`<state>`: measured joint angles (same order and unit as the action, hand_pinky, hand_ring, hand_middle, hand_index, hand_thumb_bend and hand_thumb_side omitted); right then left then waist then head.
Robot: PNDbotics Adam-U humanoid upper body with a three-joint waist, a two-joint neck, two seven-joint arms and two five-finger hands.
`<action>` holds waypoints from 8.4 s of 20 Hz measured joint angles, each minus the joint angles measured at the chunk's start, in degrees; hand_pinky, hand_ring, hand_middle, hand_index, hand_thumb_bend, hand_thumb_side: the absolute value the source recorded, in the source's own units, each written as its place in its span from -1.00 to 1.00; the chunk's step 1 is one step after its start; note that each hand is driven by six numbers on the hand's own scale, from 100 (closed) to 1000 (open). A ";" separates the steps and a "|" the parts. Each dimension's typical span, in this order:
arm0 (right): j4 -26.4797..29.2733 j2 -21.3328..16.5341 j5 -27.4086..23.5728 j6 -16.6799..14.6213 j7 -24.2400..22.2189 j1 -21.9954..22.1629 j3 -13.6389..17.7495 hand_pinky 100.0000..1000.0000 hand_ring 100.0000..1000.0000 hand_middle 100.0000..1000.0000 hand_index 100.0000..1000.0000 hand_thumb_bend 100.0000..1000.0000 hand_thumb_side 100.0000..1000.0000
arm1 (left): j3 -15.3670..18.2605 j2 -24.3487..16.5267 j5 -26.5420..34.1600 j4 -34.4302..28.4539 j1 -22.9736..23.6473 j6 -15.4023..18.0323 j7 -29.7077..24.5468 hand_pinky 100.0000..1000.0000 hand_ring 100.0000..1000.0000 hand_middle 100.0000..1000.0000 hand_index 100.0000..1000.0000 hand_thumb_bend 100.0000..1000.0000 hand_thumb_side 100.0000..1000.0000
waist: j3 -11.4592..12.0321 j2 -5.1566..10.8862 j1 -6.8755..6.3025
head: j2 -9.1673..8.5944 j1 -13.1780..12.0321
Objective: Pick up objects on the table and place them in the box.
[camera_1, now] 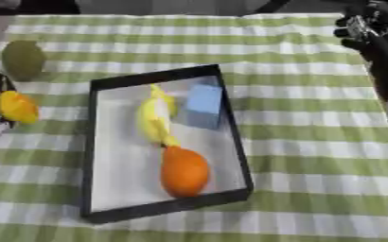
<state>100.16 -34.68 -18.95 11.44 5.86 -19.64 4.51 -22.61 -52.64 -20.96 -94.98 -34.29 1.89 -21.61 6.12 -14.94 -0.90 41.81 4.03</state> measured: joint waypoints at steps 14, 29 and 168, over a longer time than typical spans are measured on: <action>0.02 -0.20 -0.03 -0.09 -0.11 -0.06 -0.01 0.74 0.53 0.34 0.58 -1.00 -0.09 | -1.97 3.67 4.79 -16.55 -15.89 -5.93 -6.89 0.37 0.31 0.15 0.10 -1.00 -1.00 | 0.60 0.25 0.00 | 0.47 2.21; 0.15 -0.70 -0.06 -0.02 -0.57 -1.07 -0.80 0.74 0.53 0.34 0.58 -1.00 -0.10 | -15.20 22.53 -2.84 5.86 -27.84 0.26 -15.79 0.37 0.32 0.16 0.13 -0.96 -1.00 | 0.07 0.68 -0.89 | 0.51 1.66; 0.87 -1.96 0.05 1.02 -1.12 -3.79 -2.48 0.73 0.53 0.34 0.57 -1.00 -0.16 | -11.52 15.26 -0.72 2.20 -21.67 10.53 -3.45 0.35 0.27 0.10 0.18 -1.00 -1.00 | -2.56 1.09 -1.36 | 1.45 -0.15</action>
<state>101.04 -36.64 -18.90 12.46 4.75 -23.43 2.03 -34.13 -37.38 -21.68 -92.78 -55.95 12.42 -25.06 3.56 -13.85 -2.26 43.26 3.87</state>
